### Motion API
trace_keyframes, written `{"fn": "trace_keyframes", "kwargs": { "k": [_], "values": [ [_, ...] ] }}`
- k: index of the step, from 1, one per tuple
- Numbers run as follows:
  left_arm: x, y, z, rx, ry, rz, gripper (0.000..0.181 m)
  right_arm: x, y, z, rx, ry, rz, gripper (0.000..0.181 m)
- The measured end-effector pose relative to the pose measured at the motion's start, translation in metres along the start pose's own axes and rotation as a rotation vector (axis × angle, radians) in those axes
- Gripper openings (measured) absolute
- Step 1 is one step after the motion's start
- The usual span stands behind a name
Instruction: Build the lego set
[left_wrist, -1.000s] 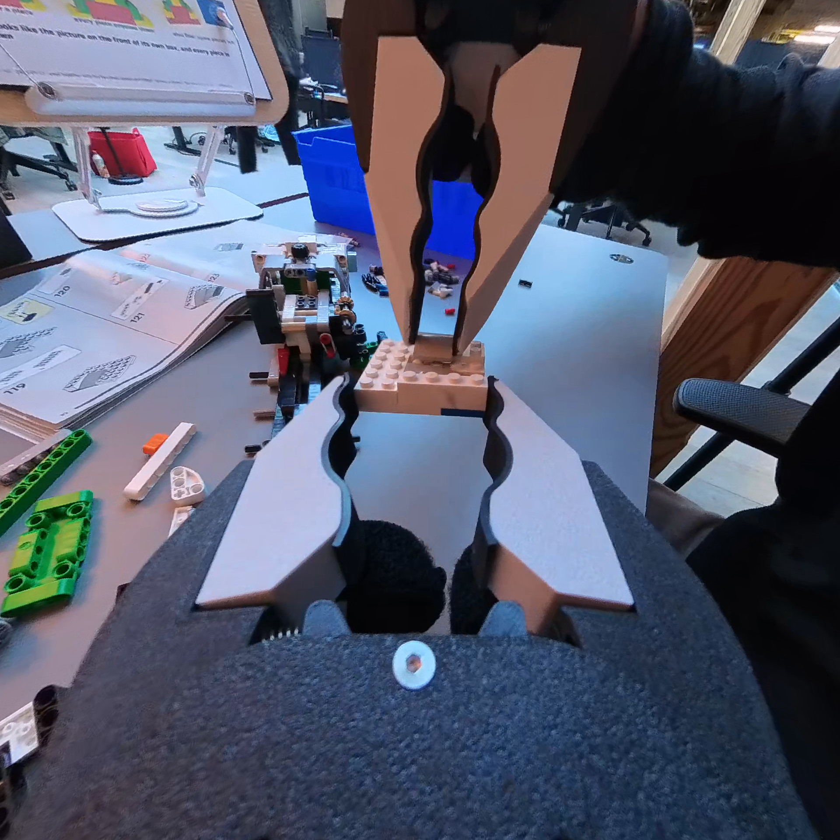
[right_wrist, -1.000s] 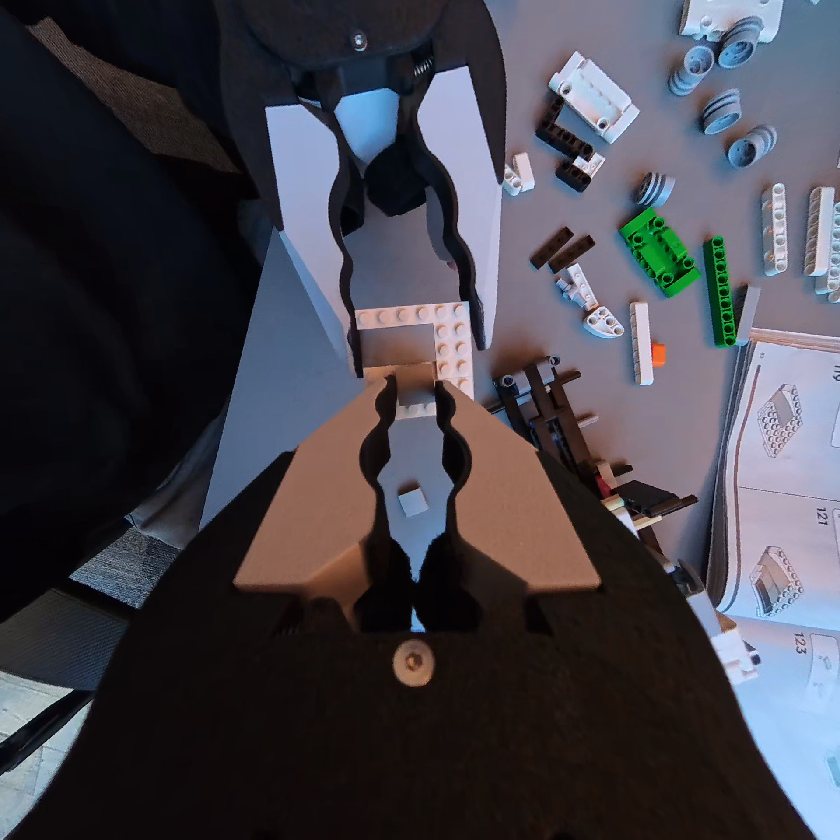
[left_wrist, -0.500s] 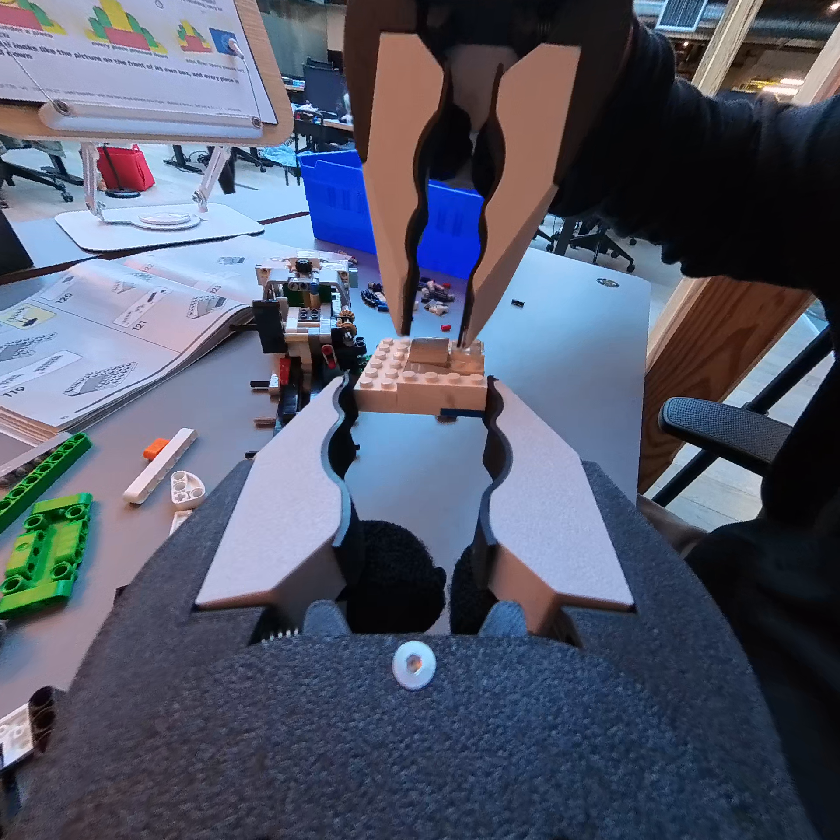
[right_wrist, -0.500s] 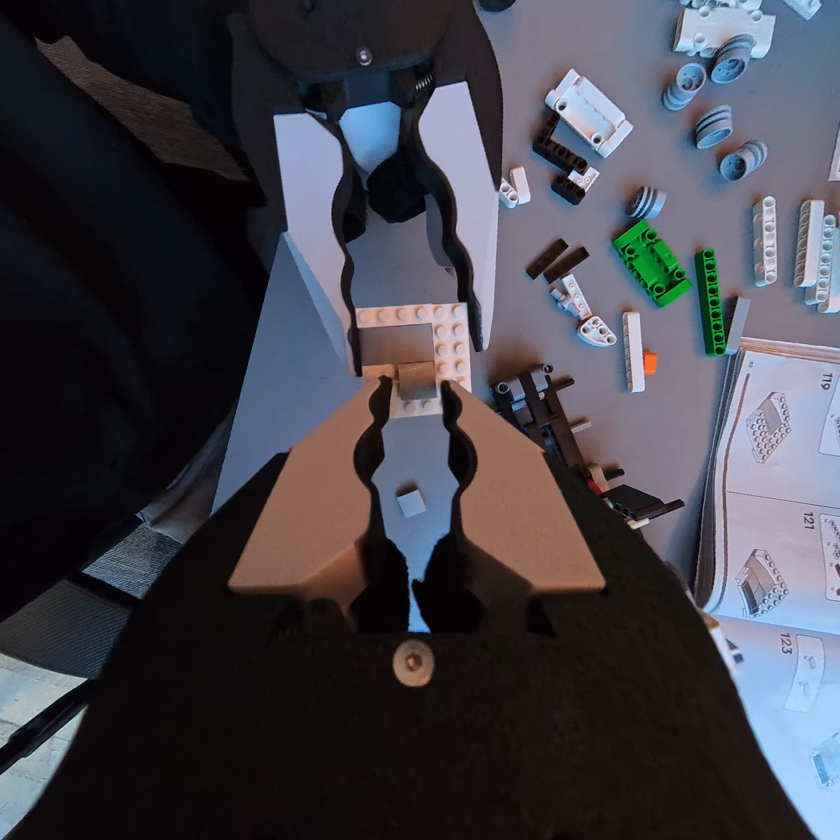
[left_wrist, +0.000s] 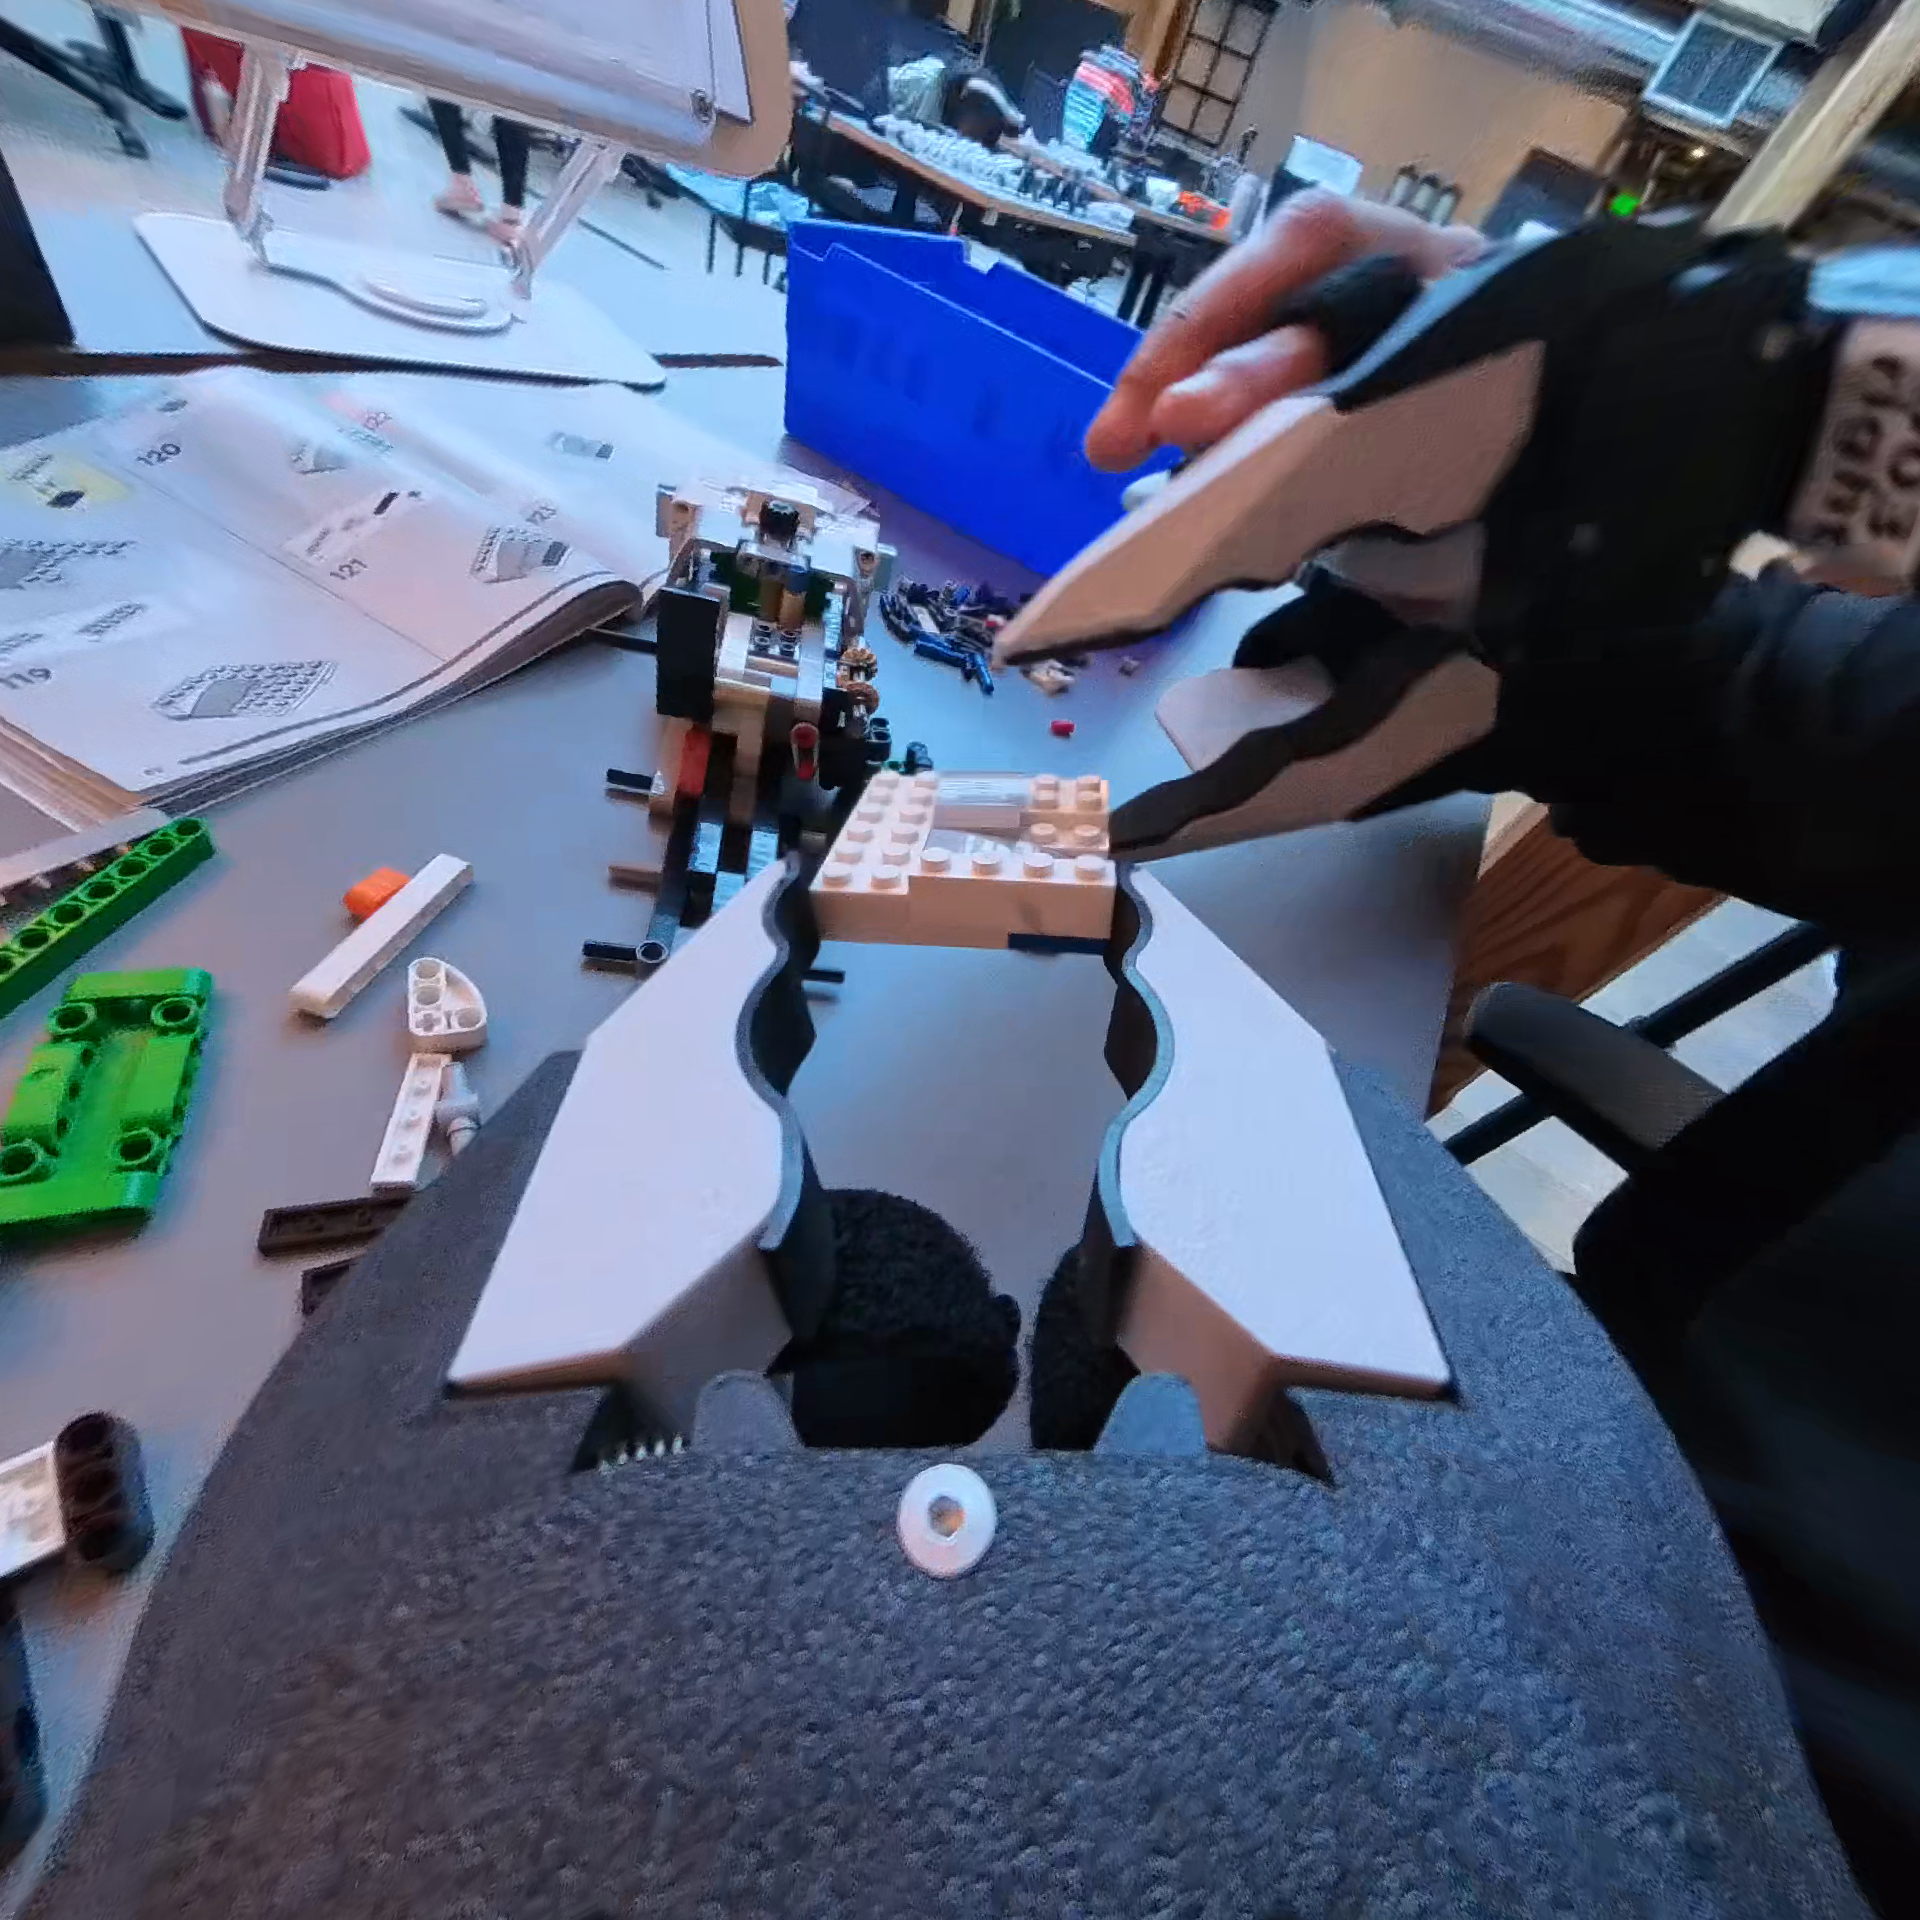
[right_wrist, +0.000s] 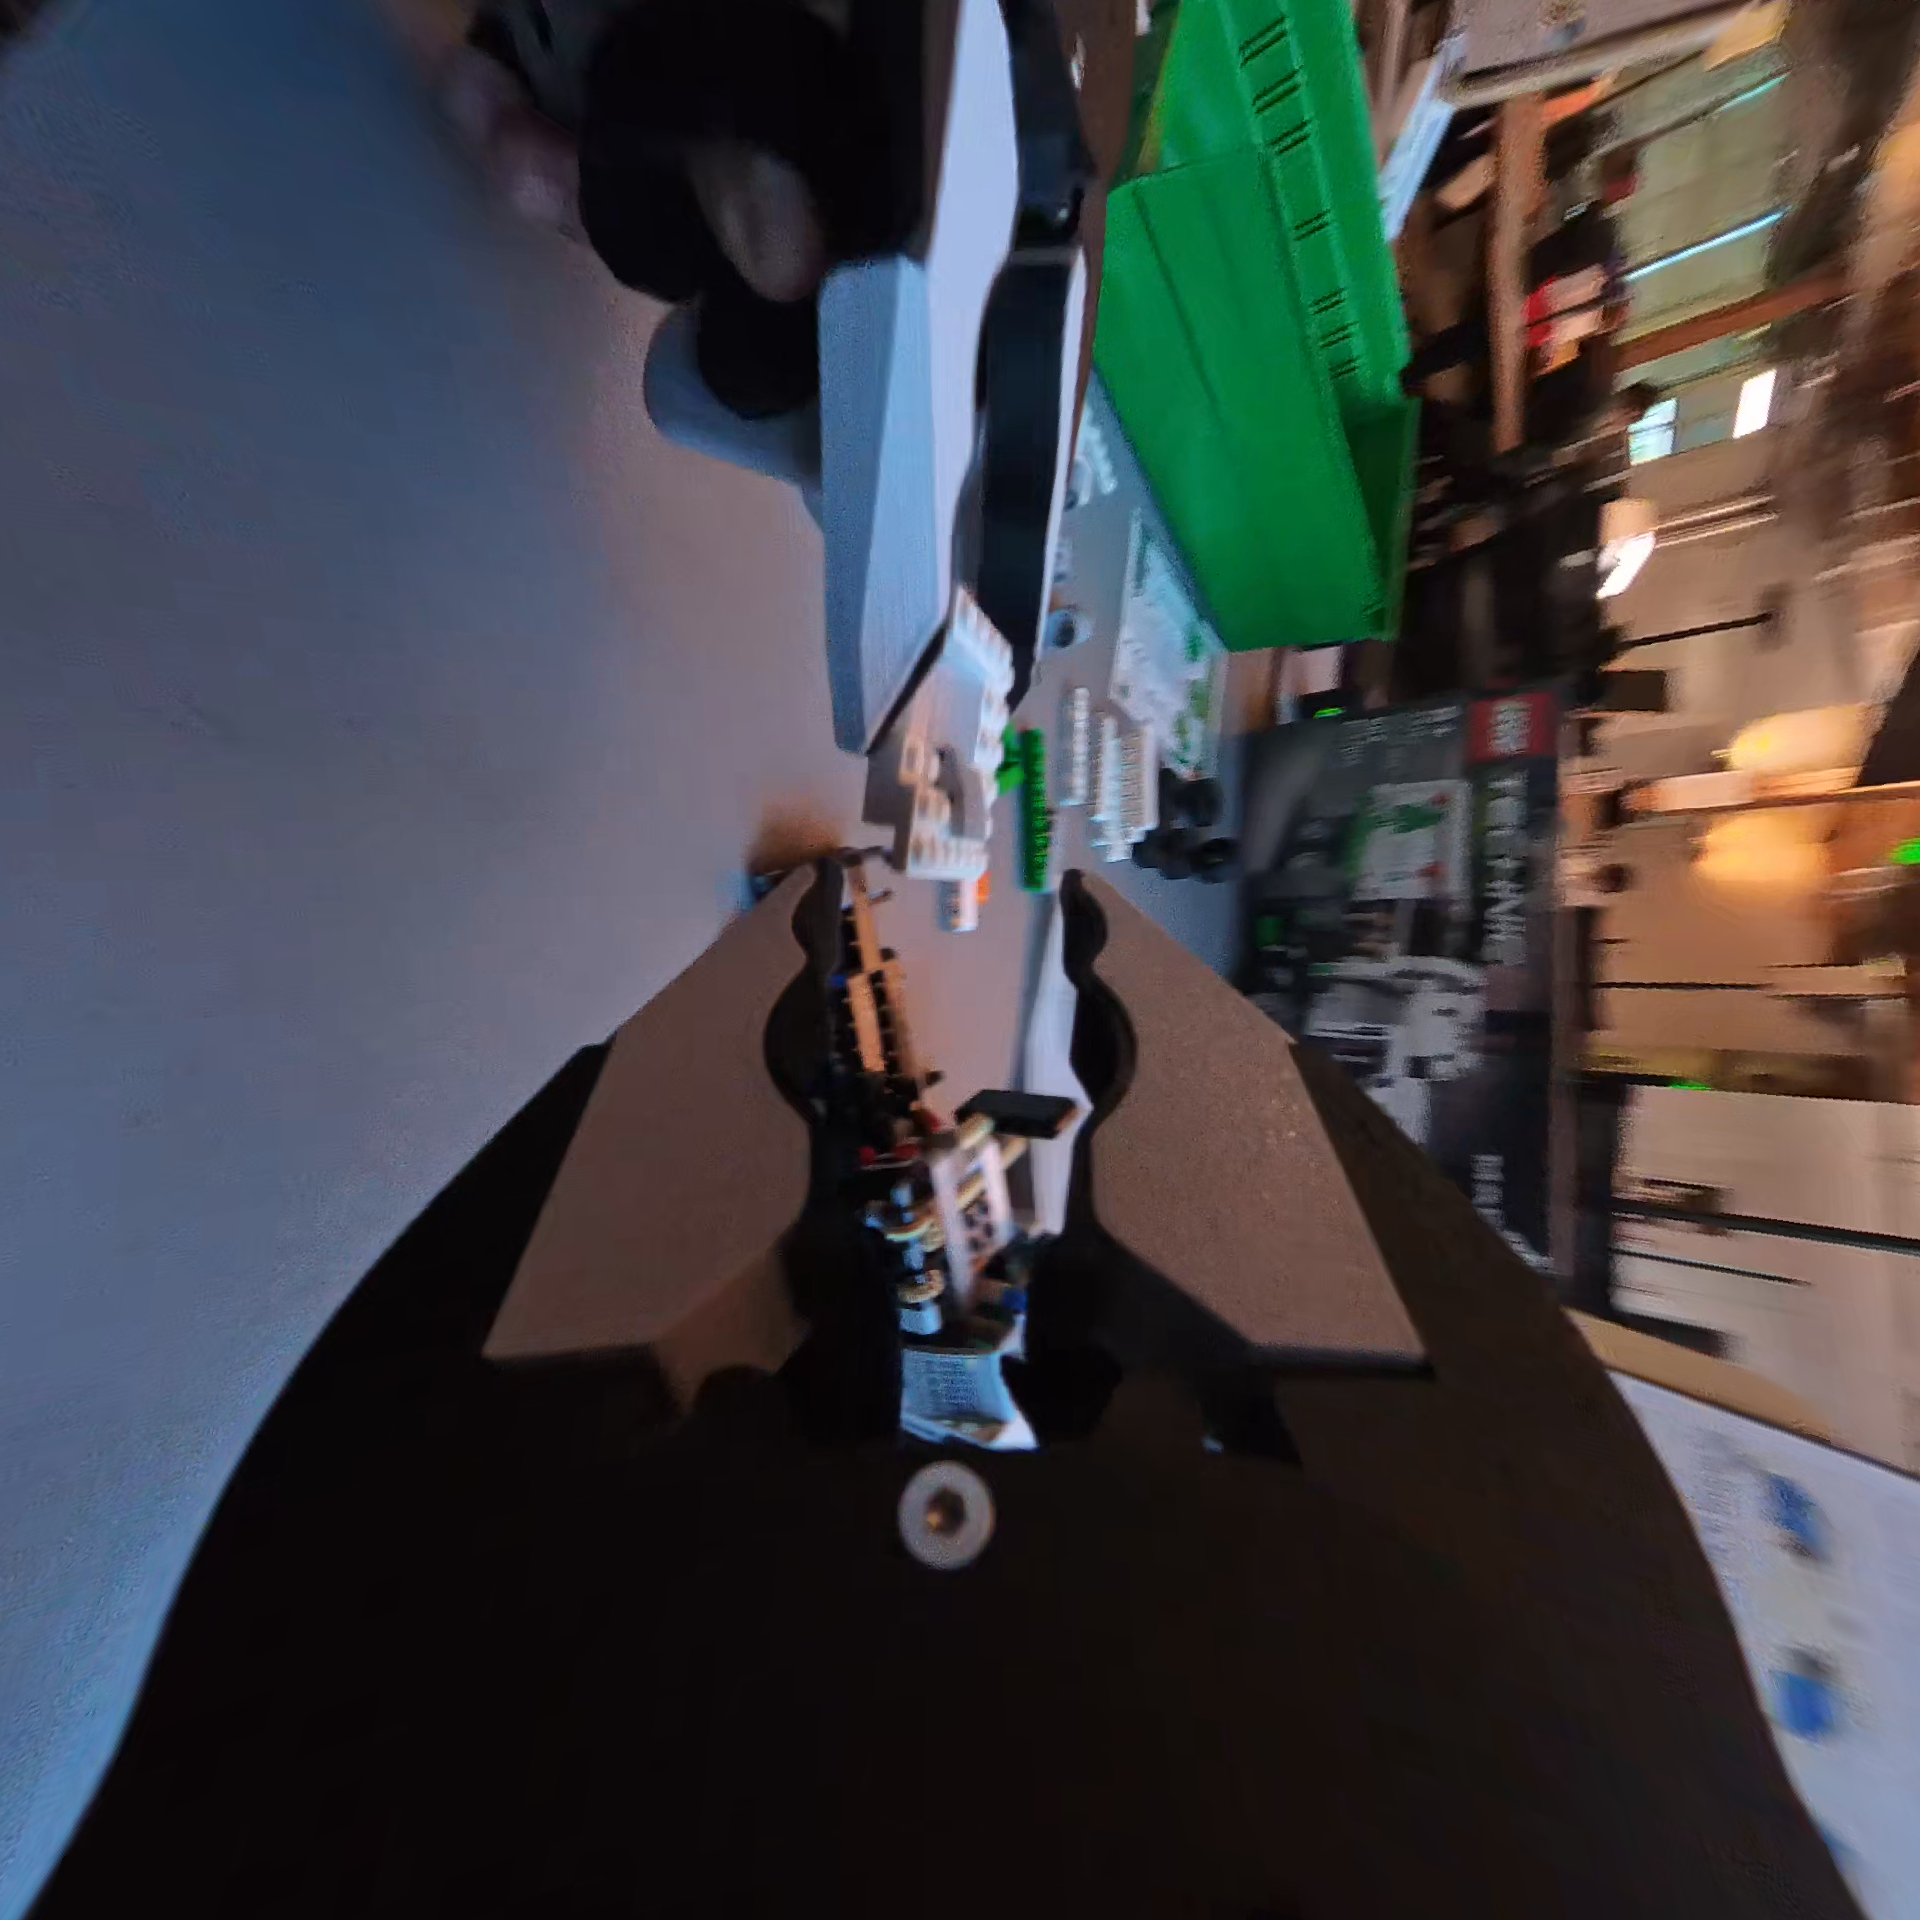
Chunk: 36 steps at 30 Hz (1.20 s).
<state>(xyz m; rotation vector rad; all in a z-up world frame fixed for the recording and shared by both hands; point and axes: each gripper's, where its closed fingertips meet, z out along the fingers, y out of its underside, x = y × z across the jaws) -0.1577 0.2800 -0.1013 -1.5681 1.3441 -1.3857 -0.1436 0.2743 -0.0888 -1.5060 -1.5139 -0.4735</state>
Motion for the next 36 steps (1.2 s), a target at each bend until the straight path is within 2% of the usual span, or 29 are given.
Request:
{"fn": "trace_keyframes", "kwargs": {
  "k": [2, 8, 16, 23, 28, 32, 34, 36],
  "values": [
    [-0.002, 0.001, 0.003, -0.009, -0.031, -0.027, 0.055, 0.0, -0.005, 0.0, -0.019, 0.038, -0.051, 0.04],
    [-0.003, 0.004, 0.007, 0.006, -0.051, -0.112, 0.054, -0.006, -0.004, 0.01, -0.069, 0.019, -0.035, 0.037],
    [0.006, 0.001, 0.007, 0.032, -0.007, -0.125, 0.054, -0.007, -0.005, 0.017, -0.102, 0.034, -0.083, 0.016],
    [0.008, 0.002, 0.005, 0.039, 0.029, -0.17, 0.054, -0.007, -0.007, 0.018, -0.125, 0.063, -0.228, 0.011],
    [0.007, 0.001, 0.004, 0.033, 0.029, -0.163, 0.054, -0.007, -0.008, 0.018, -0.113, 0.079, -0.264, 0.011],
    [0.002, 0.0, 0.004, 0.051, 0.021, -0.171, 0.054, -0.001, -0.009, 0.02, -0.09, 0.097, -0.152, 0.012],
    [0.001, 0.002, 0.004, 0.047, 0.029, -0.188, 0.054, 0.003, -0.008, 0.018, -0.091, 0.127, -0.145, 0.027],
    [0.001, 0.001, 0.003, 0.063, 0.062, -0.229, 0.054, 0.005, -0.008, 0.013, -0.078, 0.121, -0.107, 0.031]
  ]
}}
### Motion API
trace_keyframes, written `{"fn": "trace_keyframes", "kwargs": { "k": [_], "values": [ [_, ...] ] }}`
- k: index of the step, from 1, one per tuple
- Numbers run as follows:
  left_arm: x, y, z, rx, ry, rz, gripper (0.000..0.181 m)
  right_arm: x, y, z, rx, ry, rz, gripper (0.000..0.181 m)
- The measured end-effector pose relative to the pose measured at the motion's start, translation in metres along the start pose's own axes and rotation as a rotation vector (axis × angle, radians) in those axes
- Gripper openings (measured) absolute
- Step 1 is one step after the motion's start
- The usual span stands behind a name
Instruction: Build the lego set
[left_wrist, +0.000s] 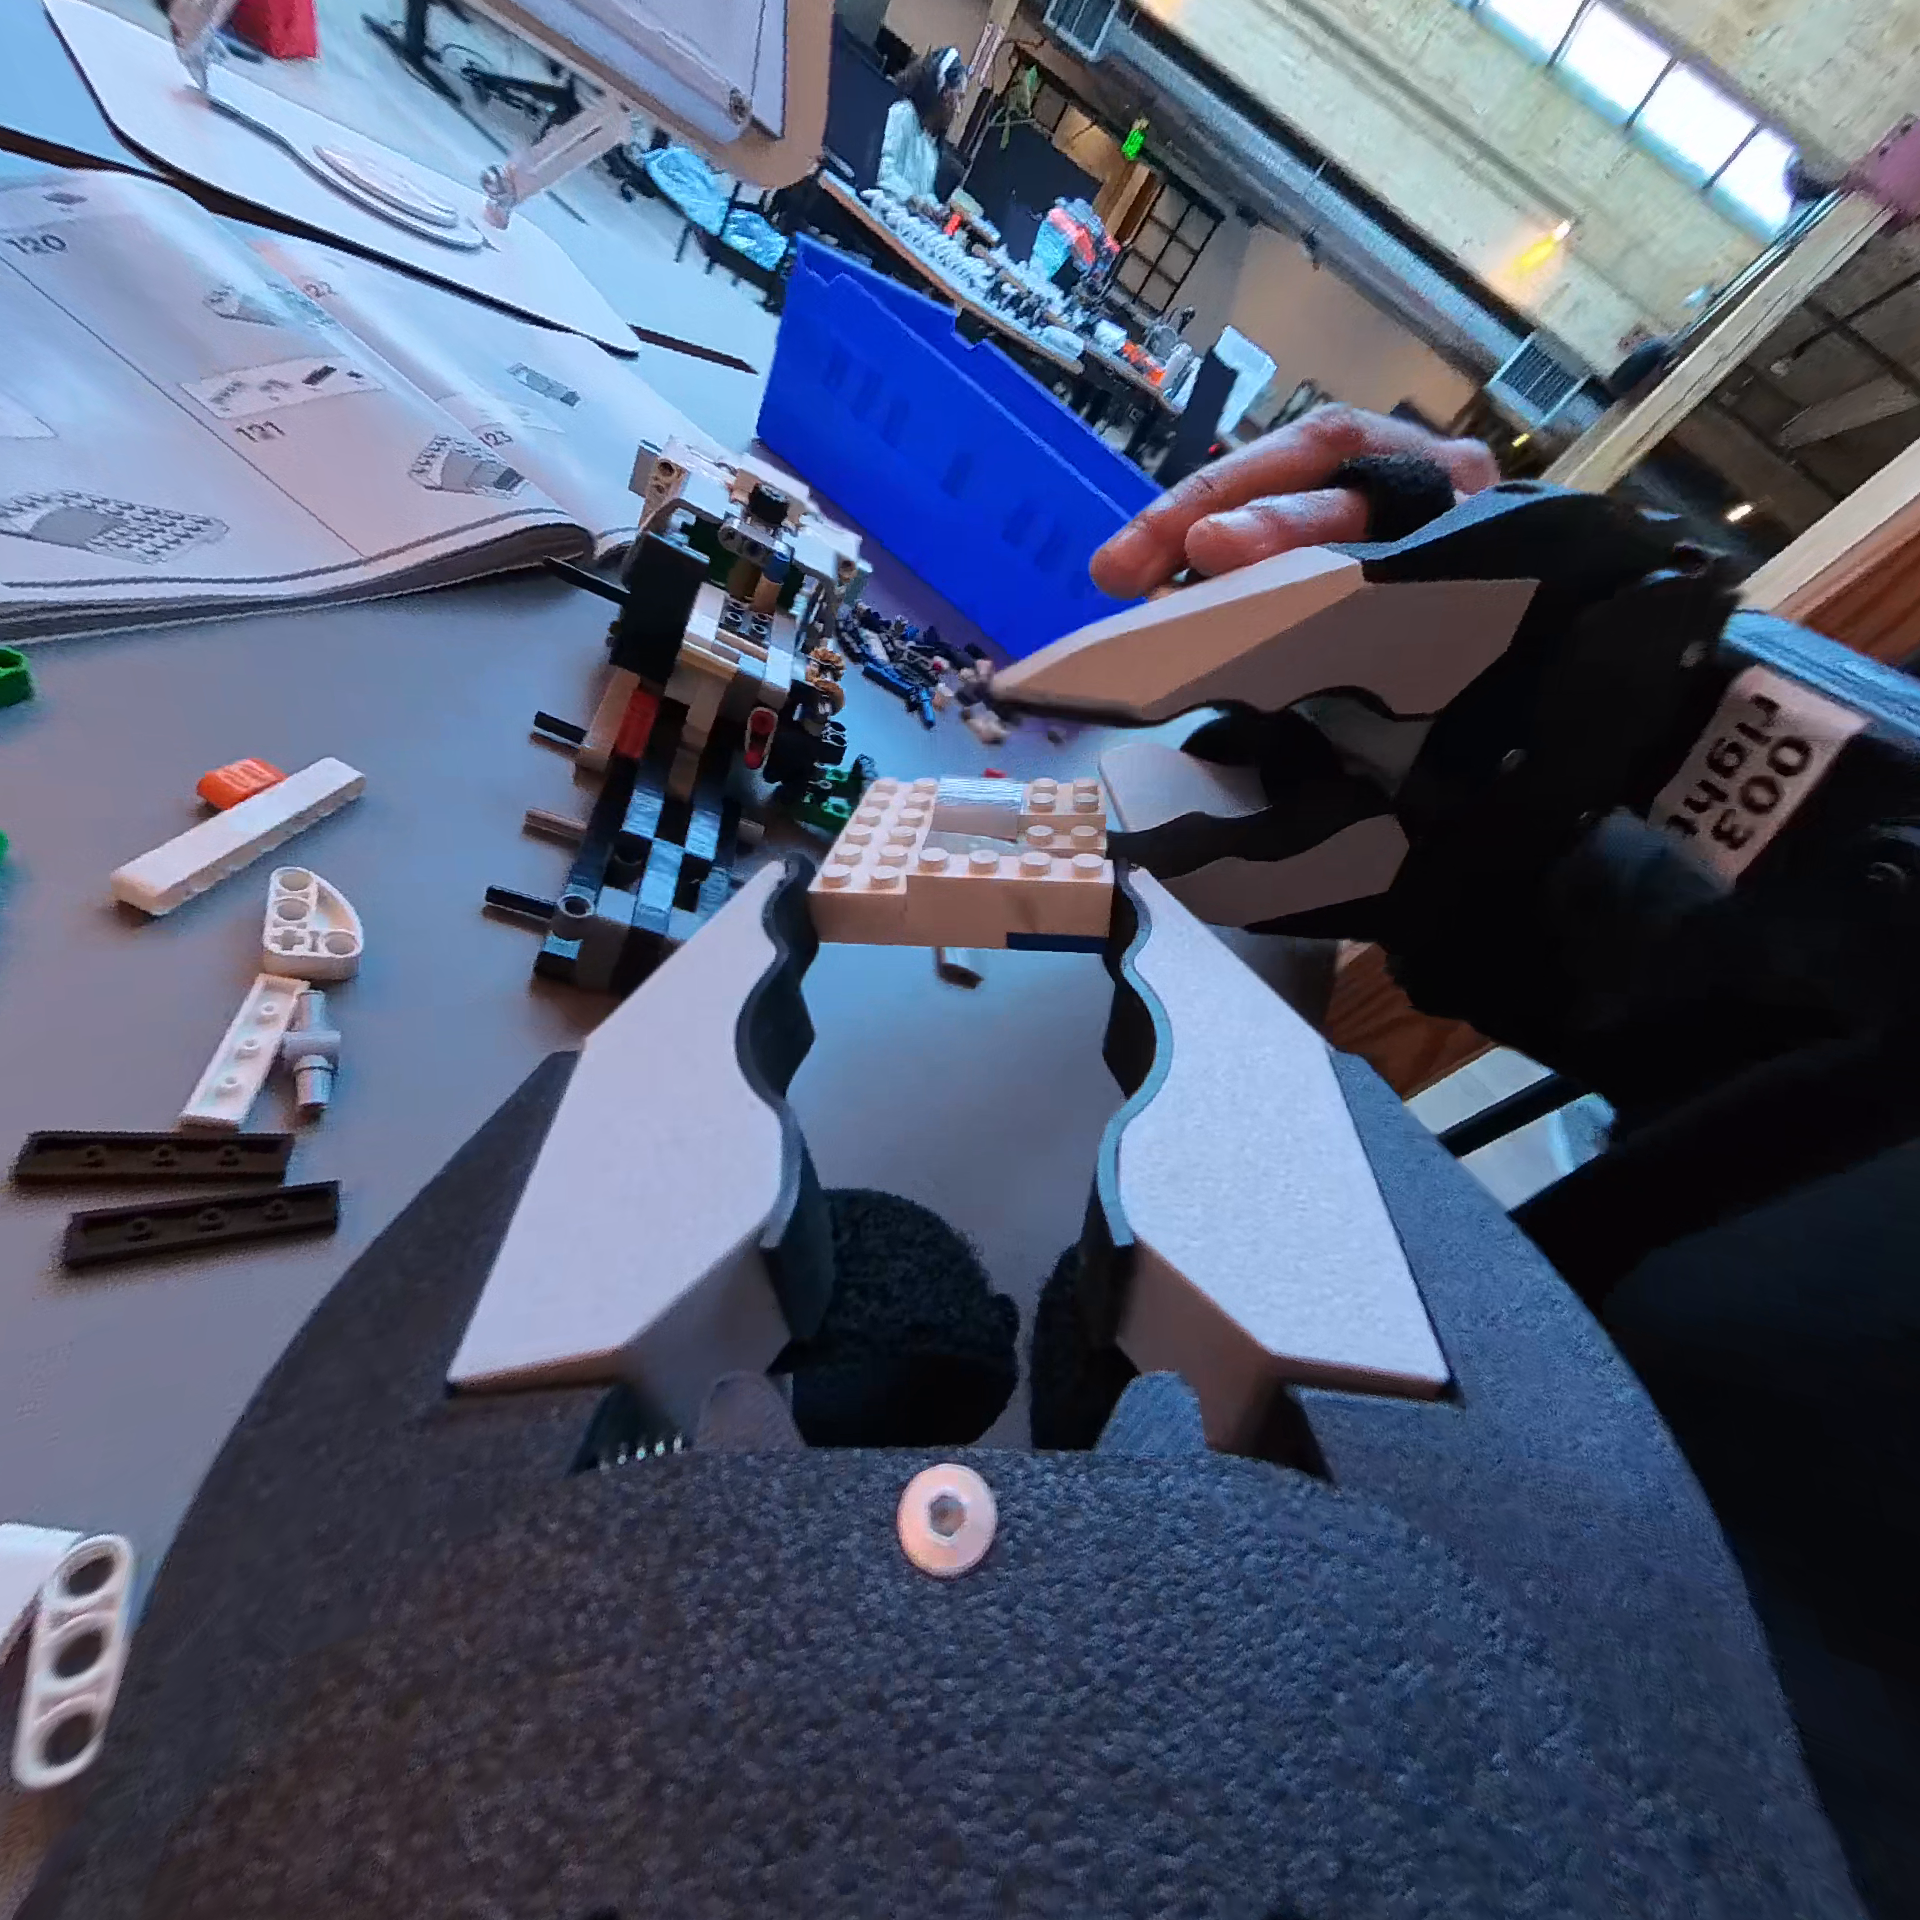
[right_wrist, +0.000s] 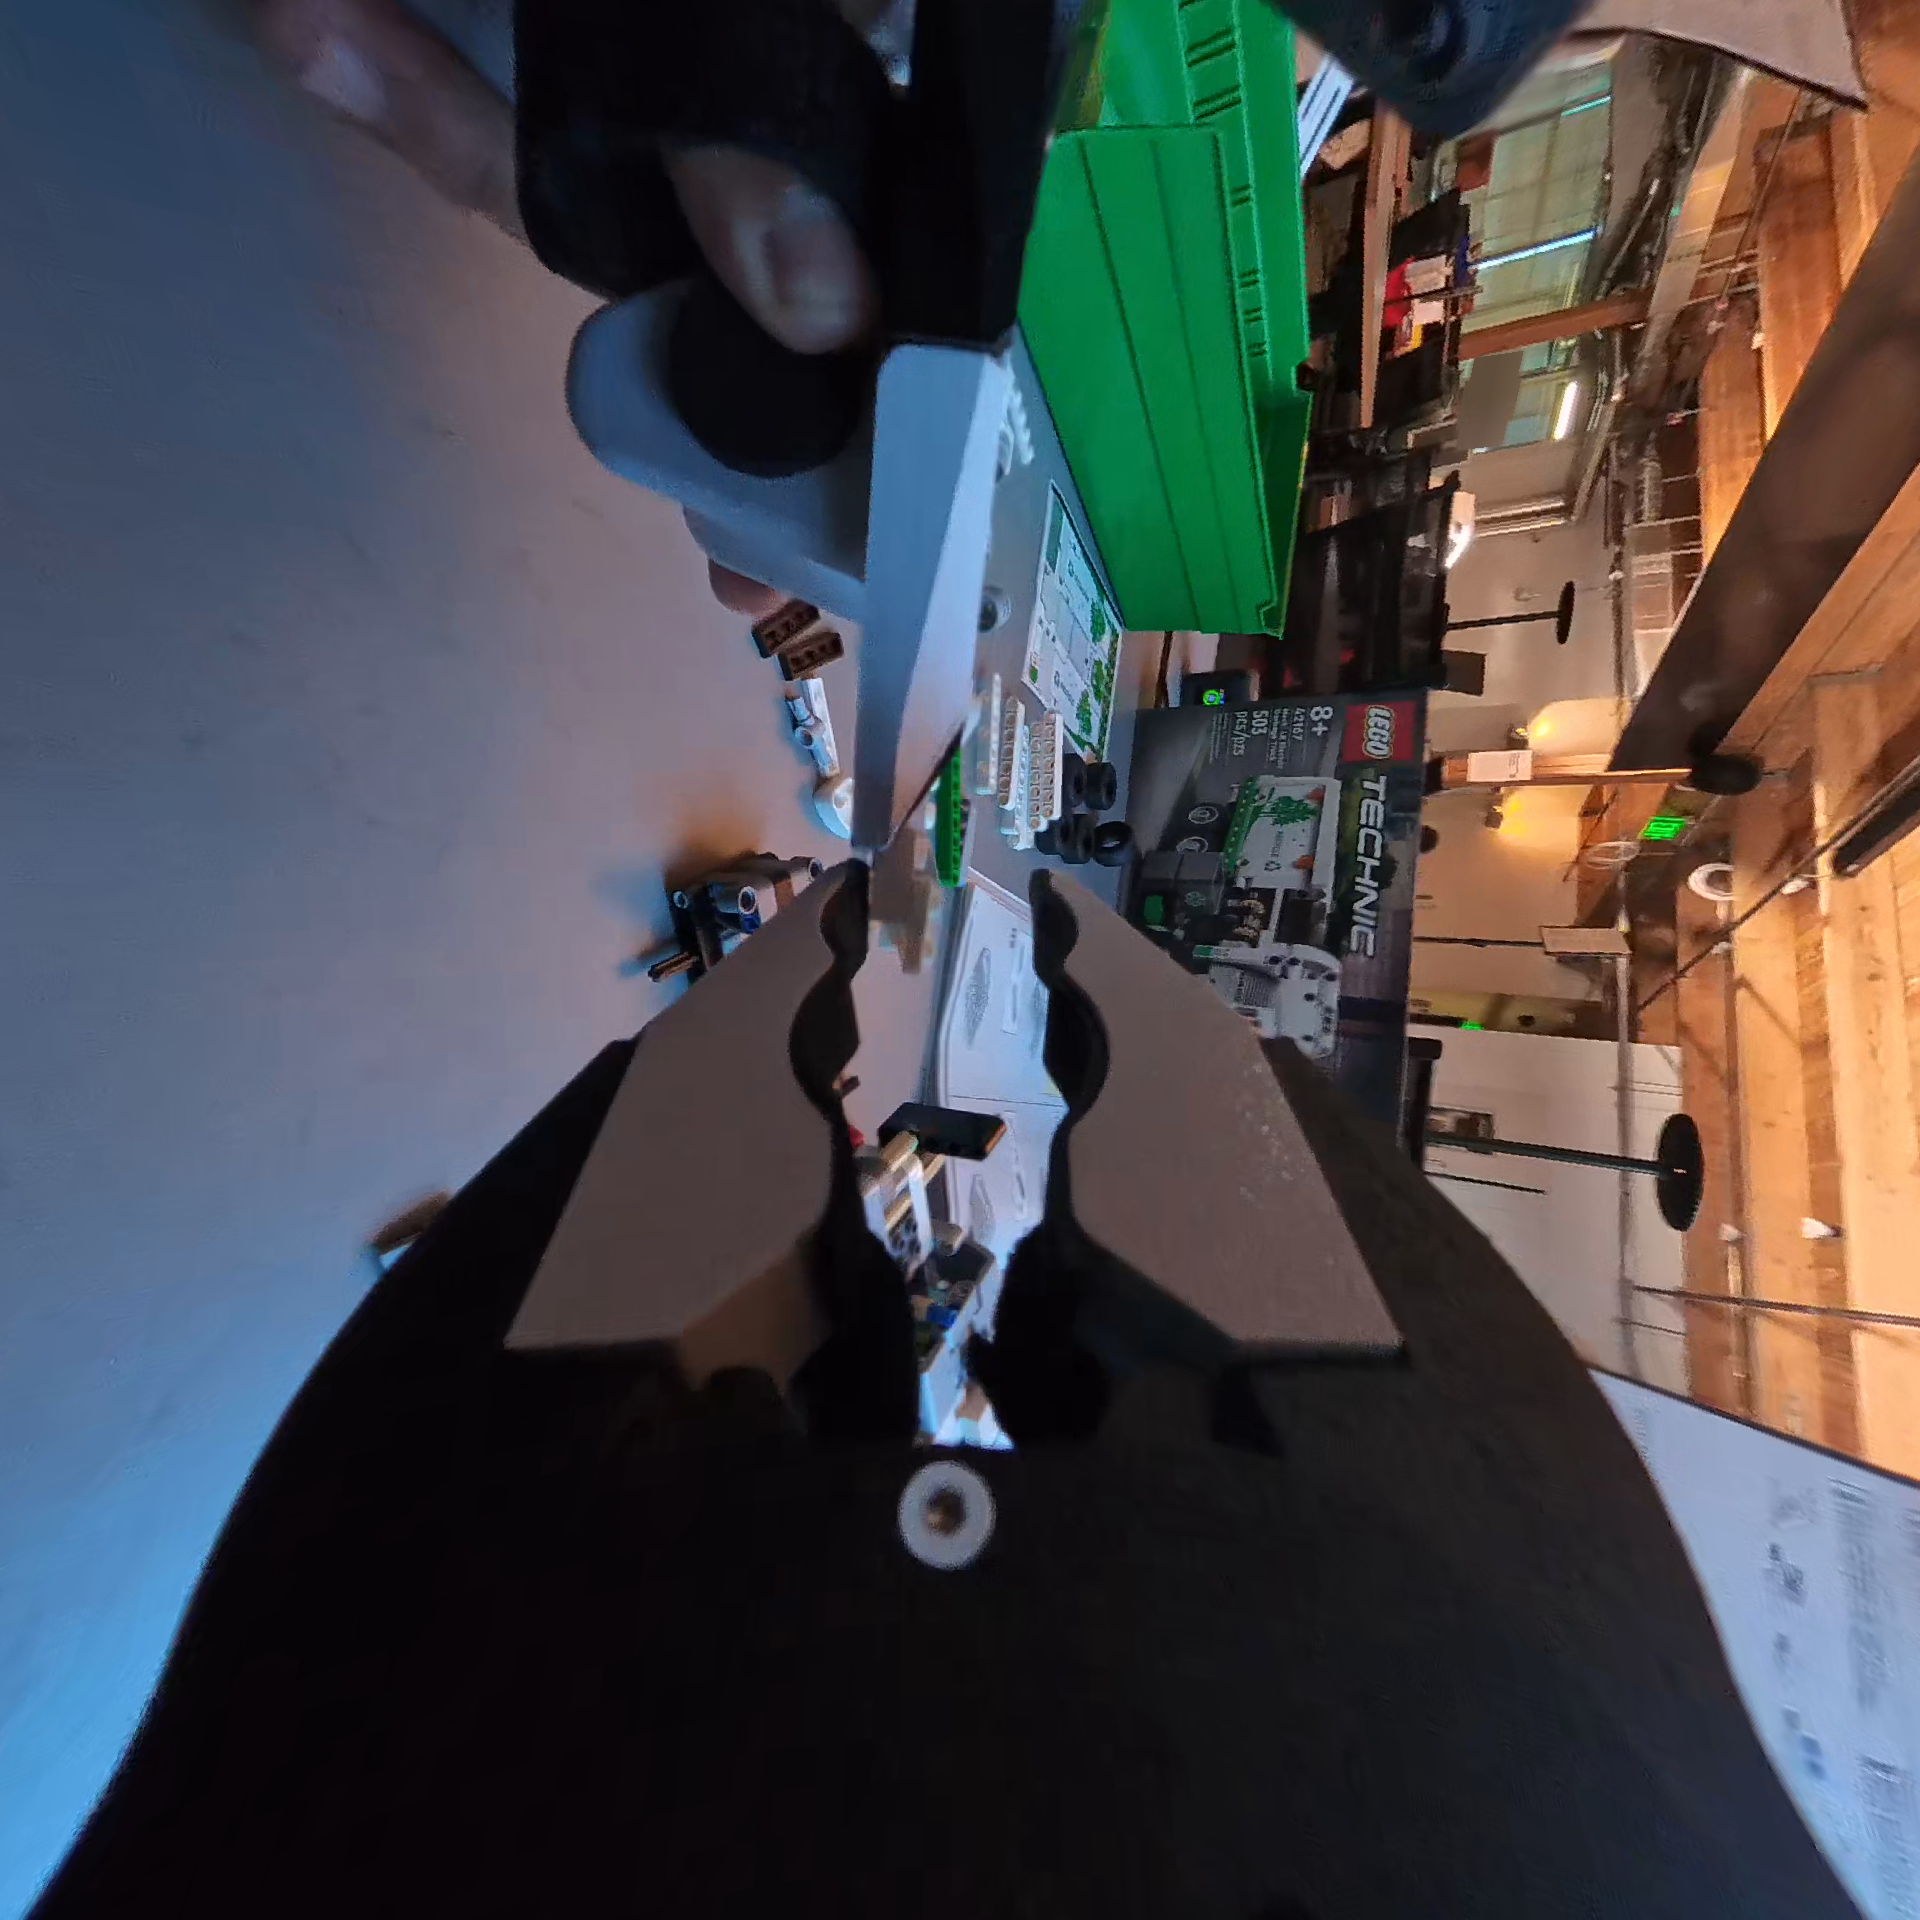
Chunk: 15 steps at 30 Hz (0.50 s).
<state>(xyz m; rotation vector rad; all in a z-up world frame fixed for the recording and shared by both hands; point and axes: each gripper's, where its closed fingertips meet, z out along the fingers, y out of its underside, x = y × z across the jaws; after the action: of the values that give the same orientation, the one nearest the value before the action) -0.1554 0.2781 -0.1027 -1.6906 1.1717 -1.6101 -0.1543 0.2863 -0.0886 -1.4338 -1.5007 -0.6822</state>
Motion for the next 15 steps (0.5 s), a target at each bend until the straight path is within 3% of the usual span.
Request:
{"fn": "trace_keyframes", "kwargs": {
  "k": [9, 15],
  "values": [
    [0.012, -0.003, -0.007, 0.012, 0.143, -0.043, 0.054, -0.004, -0.004, -0.013, 0.136, -0.114, 0.102, 0.029],
    [0.027, 0.003, -0.009, -0.028, 0.192, 0.075, 0.055, -0.007, -0.015, -0.018, 0.187, -0.075, 0.0, 0.011]
  ]
}}
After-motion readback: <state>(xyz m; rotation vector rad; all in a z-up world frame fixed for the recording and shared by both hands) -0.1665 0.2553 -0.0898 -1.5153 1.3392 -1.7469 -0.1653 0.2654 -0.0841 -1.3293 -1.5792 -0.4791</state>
